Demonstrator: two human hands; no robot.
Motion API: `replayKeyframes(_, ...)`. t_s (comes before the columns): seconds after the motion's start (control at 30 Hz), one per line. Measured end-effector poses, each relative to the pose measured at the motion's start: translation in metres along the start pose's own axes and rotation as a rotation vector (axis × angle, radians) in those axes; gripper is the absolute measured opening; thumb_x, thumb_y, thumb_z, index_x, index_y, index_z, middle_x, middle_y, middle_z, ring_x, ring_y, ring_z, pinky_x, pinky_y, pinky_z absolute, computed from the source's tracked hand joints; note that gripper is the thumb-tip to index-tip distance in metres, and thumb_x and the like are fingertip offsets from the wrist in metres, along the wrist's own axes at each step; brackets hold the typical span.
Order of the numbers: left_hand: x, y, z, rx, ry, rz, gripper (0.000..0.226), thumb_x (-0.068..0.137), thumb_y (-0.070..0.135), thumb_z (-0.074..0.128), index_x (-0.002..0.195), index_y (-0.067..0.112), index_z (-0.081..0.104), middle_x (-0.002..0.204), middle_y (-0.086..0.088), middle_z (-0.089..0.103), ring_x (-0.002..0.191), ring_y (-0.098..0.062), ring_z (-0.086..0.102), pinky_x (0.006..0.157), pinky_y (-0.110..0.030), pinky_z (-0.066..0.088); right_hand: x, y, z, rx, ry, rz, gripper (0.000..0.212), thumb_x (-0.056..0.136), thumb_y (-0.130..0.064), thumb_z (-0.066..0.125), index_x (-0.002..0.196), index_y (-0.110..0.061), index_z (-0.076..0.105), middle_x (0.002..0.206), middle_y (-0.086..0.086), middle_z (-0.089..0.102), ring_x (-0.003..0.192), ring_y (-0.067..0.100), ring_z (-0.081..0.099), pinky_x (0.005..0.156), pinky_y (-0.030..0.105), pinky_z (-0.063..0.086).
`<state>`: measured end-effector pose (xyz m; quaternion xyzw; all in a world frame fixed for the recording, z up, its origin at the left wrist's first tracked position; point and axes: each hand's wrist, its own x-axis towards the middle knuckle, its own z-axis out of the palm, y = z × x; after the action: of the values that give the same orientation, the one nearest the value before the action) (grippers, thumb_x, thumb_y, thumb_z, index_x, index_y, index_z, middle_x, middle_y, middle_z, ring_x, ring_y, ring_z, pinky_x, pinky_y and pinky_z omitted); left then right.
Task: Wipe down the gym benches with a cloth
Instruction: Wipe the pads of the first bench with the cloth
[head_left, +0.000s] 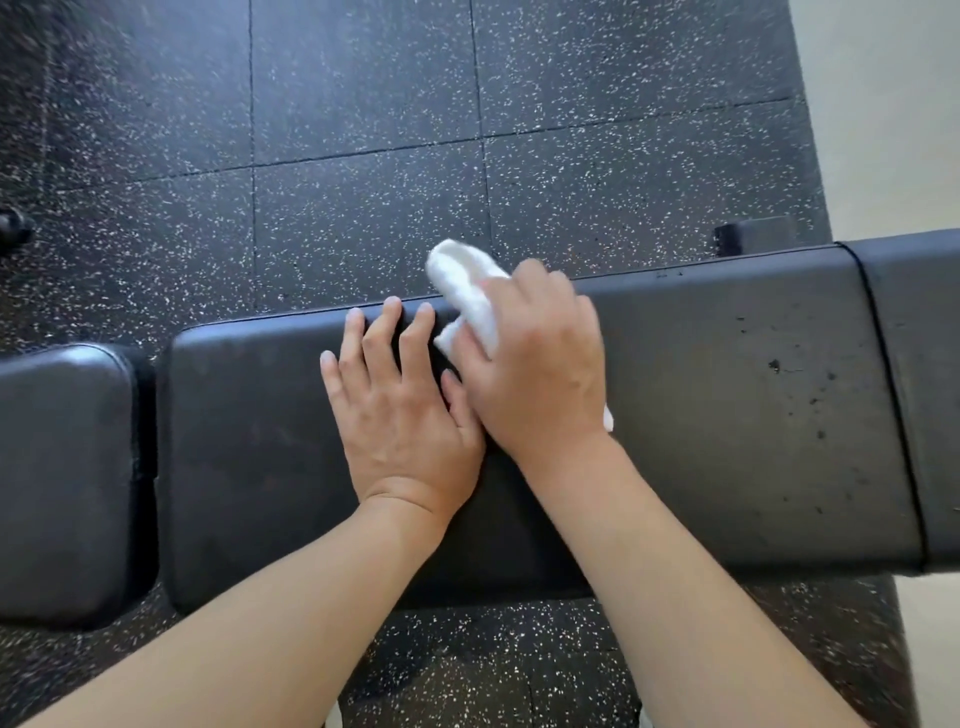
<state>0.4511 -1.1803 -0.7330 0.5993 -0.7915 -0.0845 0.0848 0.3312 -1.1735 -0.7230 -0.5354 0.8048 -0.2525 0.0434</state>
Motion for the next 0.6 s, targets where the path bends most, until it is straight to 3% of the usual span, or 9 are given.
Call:
replayKeyframes(0.1, 0.0, -0.001, -0.001, 0.012, -0.002, -0.003, 0.061, 0.092, 0.034, 0.04, 0.149, 0.016, 0.05, 0.16, -0.01, 0.043, 0.155, -0.04, 0.029, 0.124, -0.064, 0.019, -0.005, 0.016, -0.011, 0.018, -0.009, -0.14, 0.023, 0.086, -0.033, 0.063, 0.098, -0.014, 0.069, 0.085, 0.009, 0.056, 0.078, 0.033, 0.053, 0.065, 0.047, 0.04)
replayKeyframes(0.17, -0.001, -0.001, 0.0, 0.016, -0.005, 0.006, 0.062, 0.091, 0.034, 0.042, 0.15, 0.017, 0.049, 0.16, -0.009, 0.042, 0.155, -0.04, 0.029, 0.125, -0.064, 0.018, 0.005, 0.06, -0.025, -0.199, 0.008, -0.135, 0.023, 0.091, -0.035, 0.057, 0.112, -0.026, 0.064, 0.08, 0.008, 0.053, 0.078, 0.036, 0.051, 0.065, 0.048, 0.04)
replayKeyframes(0.23, 0.0, -0.001, 0.001, 0.019, -0.003, 0.008, 0.062, 0.09, 0.034, 0.044, 0.15, 0.018, 0.049, 0.16, -0.009, 0.042, 0.155, -0.04, 0.029, 0.125, -0.063, 0.018, 0.02, 0.115, -0.043, -0.361, 0.01, 0.072, 0.025, 0.095, -0.038, 0.045, 0.11, -0.025, 0.061, 0.077, 0.009, 0.052, 0.079, 0.037, 0.048, 0.066, 0.047, 0.038)
replayKeyframes(0.3, 0.0, -0.001, 0.001, 0.026, -0.009, 0.011, 0.062, 0.091, 0.034, 0.044, 0.15, 0.017, 0.048, 0.159, -0.009, 0.042, 0.154, -0.04, 0.029, 0.125, -0.064, 0.018, 0.03, 0.148, -0.059, -0.279, 0.052, 0.37, 0.03, 0.09, -0.037, 0.044, 0.085, -0.013, 0.061, 0.08, 0.017, 0.058, 0.079, 0.039, 0.048, 0.068, 0.048, 0.042)
replayKeyframes(0.33, 0.0, -0.001, 0.0, 0.026, -0.013, 0.011, 0.062, 0.091, 0.033, 0.044, 0.15, 0.017, 0.048, 0.159, -0.01, 0.042, 0.154, -0.04, 0.029, 0.125, -0.064, 0.018, 0.031, 0.149, -0.06, -0.254, 0.08, 0.429, 0.032, 0.088, -0.036, 0.044, 0.081, -0.009, 0.061, 0.083, 0.018, 0.059, 0.08, 0.039, 0.048, 0.068, 0.047, 0.043)
replayKeyframes(0.4, 0.0, 0.001, -0.001, 0.02, -0.017, 0.007, 0.062, 0.091, 0.033, 0.044, 0.151, 0.016, 0.048, 0.159, -0.01, 0.042, 0.154, -0.041, 0.029, 0.125, -0.064, 0.018, 0.031, 0.123, -0.051, -0.261, 0.055, 0.404, 0.032, 0.087, -0.033, 0.044, 0.083, -0.007, 0.063, 0.088, 0.017, 0.058, 0.08, 0.036, 0.048, 0.067, 0.043, 0.037)
replayKeyframes(0.6, 0.001, 0.0, 0.0, 0.016, -0.022, -0.004, 0.06, 0.092, 0.034, 0.045, 0.148, 0.015, 0.05, 0.16, -0.011, 0.043, 0.155, -0.041, 0.028, 0.125, -0.064, 0.017, 0.022, -0.011, 0.008, -0.05, -0.045, 0.086, 0.019, 0.08, -0.032, 0.062, 0.082, -0.014, 0.063, 0.088, 0.009, 0.06, 0.081, 0.034, 0.054, 0.068, 0.042, 0.033)
